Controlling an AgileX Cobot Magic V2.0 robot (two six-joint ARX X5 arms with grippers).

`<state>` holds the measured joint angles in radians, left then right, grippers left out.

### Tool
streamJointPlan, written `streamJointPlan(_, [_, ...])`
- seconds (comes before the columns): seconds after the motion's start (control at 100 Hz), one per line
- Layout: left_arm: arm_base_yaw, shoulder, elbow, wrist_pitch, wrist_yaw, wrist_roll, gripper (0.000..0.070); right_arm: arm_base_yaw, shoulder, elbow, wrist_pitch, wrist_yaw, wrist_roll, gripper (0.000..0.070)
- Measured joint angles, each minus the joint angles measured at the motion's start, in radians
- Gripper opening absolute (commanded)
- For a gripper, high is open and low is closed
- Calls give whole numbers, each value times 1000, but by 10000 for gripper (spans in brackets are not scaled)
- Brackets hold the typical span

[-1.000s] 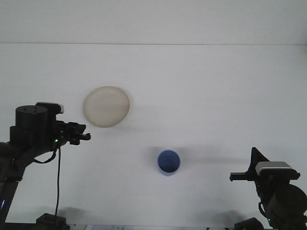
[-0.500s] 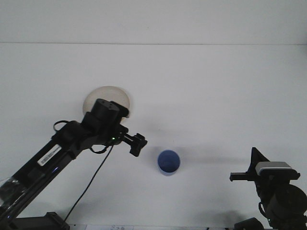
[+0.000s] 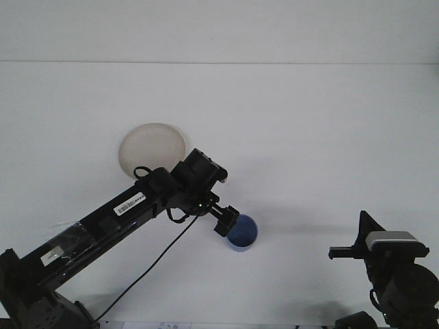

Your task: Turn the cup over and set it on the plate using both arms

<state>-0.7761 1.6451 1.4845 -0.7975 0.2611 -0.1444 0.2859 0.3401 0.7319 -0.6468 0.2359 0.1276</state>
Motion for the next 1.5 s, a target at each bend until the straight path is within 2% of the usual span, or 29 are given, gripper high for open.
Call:
streamJointPlan(0.17, [-36,16,1,3,0,1,494,0,0,0,0,0,0,0])
streamJointPlan(0.28, [-43,61,1,30,0,2,488,0,0,0,0,0,0,0])
streamJointPlan(0.33, [-45,85,1,43,0,2,445,0,0,0,0,0,0,0])
streamJointPlan(0.38, [-48,106,1,50,0,3,337,0,0,0,0,0,0,0])
streamJointPlan(0.41, [-51,113,1,52,0,3,221,0,0,0,0,0,0,0])
streamJointPlan(0.42, [-52,116,1,52,-1,3,203,0,0,0,0,0,0,0])
streamJointPlan(0.43, [-53,117,1,52,0,3,144,0,0,0,0,0,0,0])
streamJointPlan(0.44, [-54,118,1,53,-1,3,123,0,0,0,0,0,0,0])
streamJointPlan(0.47, [-56,121,1,53,0,3,0,0,0,0,0,0,0,0])
streamJointPlan(0.68, [-60,121,10,37,-4,3,10,0,0,0,0,0,0,0])
streamJointPlan(0.87, [-13,121,149,-74,-87,29,10,0,0,0,-1,0,0,0])
streamJointPlan(0.99, [91,121,265,-146,-179,54,10,0,0,0,-3,0,0,0])
streamJointPlan(1.11, [217,121,349,-150,-286,72,10,0,0,0,-3,0,0,0])
streamJointPlan(1.34, [457,134,365,-141,-307,79,10,0,0,0,-3,0,0,0])
streamJointPlan(1.5, [547,190,365,-122,-311,79,10,0,0,0,-3,0,0,0])
